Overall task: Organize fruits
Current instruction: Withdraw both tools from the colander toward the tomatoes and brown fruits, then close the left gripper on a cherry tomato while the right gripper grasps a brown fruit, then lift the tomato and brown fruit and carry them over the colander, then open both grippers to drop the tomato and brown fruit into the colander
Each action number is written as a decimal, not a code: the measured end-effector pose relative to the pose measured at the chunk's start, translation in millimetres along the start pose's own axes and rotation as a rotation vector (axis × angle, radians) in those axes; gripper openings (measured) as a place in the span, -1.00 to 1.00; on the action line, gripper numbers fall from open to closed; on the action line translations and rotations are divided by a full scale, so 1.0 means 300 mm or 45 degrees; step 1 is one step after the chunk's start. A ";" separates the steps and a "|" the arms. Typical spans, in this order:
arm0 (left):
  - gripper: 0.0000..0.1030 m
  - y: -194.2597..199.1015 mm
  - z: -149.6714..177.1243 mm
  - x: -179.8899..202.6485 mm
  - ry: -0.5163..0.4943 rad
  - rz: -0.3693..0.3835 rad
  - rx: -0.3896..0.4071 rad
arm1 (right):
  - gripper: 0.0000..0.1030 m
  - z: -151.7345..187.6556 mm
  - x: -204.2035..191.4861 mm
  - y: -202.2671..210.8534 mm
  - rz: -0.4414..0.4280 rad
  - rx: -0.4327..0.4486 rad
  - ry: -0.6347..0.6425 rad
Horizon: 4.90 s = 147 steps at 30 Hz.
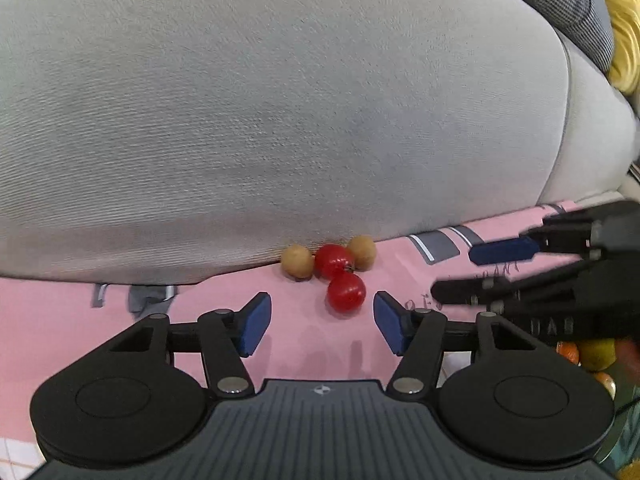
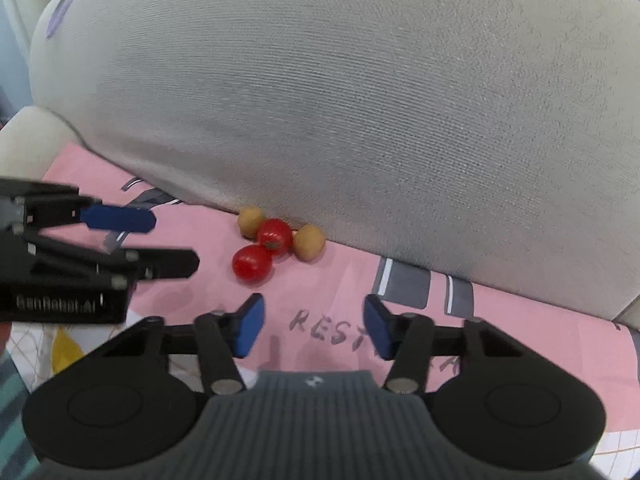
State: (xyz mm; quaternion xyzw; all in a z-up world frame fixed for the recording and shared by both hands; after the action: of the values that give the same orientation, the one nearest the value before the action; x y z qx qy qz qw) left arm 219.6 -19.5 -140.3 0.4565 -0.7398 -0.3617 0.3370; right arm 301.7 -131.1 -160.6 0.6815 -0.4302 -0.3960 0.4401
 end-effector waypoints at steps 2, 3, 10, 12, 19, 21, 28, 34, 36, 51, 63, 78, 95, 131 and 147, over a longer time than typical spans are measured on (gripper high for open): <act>0.33 -0.026 -0.003 0.010 -0.019 0.012 -0.009 | -0.18 -0.009 0.021 -0.009 -0.013 -0.005 -0.028; 0.31 -0.040 -0.004 0.015 -0.025 0.018 -0.014 | -0.22 -0.012 0.028 -0.013 -0.021 -0.007 -0.038; 0.18 -0.125 -0.019 0.032 -0.018 0.012 -0.046 | -0.31 -0.024 0.036 -0.037 -0.042 -0.016 -0.052; 0.11 -0.142 -0.024 0.032 -0.006 0.019 -0.053 | -0.31 -0.028 0.034 -0.044 -0.051 -0.014 -0.052; -0.02 -0.177 -0.013 0.028 0.022 0.025 -0.081 | -0.31 -0.046 0.030 -0.063 -0.081 0.015 -0.058; -0.02 -0.180 -0.009 0.032 0.013 0.009 -0.074 | -0.31 -0.051 0.028 -0.073 -0.100 0.011 -0.067; -0.31 -0.214 -0.026 0.044 0.003 0.021 -0.084 | -0.31 -0.072 0.002 -0.102 -0.101 -0.009 -0.032; -0.41 -0.184 -0.025 0.022 0.011 0.022 -0.070 | -0.31 -0.099 -0.005 -0.138 -0.079 -0.044 0.011; -0.41 -0.153 -0.022 0.003 0.017 0.014 -0.061 | -0.31 -0.110 -0.004 -0.152 -0.069 -0.063 0.018; -0.41 -0.064 -0.018 -0.102 0.151 -0.006 -0.042 | -0.40 -0.192 -0.045 -0.264 -0.046 -0.187 0.148; -0.41 0.016 -0.008 -0.112 0.180 -0.017 -0.034 | -0.61 -0.195 -0.054 -0.259 -0.087 -0.200 0.171; -0.41 0.203 0.027 0.003 0.132 0.009 0.048 | -0.61 -0.091 -0.067 0.104 -0.162 0.004 0.093; -0.41 0.389 0.078 0.303 -0.034 0.120 0.117 | -0.61 0.228 0.004 0.441 -0.111 0.148 -0.006; -0.40 0.022 0.103 0.644 -0.471 0.003 -0.311 | -0.61 0.535 0.204 0.254 -0.193 -0.035 -0.178; -0.39 -0.061 0.097 0.642 -0.509 -0.041 -0.379 | -0.60 0.524 0.204 0.196 -0.214 -0.080 -0.153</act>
State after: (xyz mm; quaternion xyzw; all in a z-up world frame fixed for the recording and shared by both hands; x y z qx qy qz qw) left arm 134.7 -195.8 -138.4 0.3329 -0.7229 -0.5552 0.2417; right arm 162.8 -243.2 -162.1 0.6760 -0.3845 -0.4849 0.4000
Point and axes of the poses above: each gripper's, at about its wrist camera, not at the fingertips, and y roughly against the way its jaws point, x to its right, z to its underside, the point moved 3 cm from there along -y, roughly the way its jaws point, and after that the axes turned 7 degrees about -x, right-handed, at the moved point
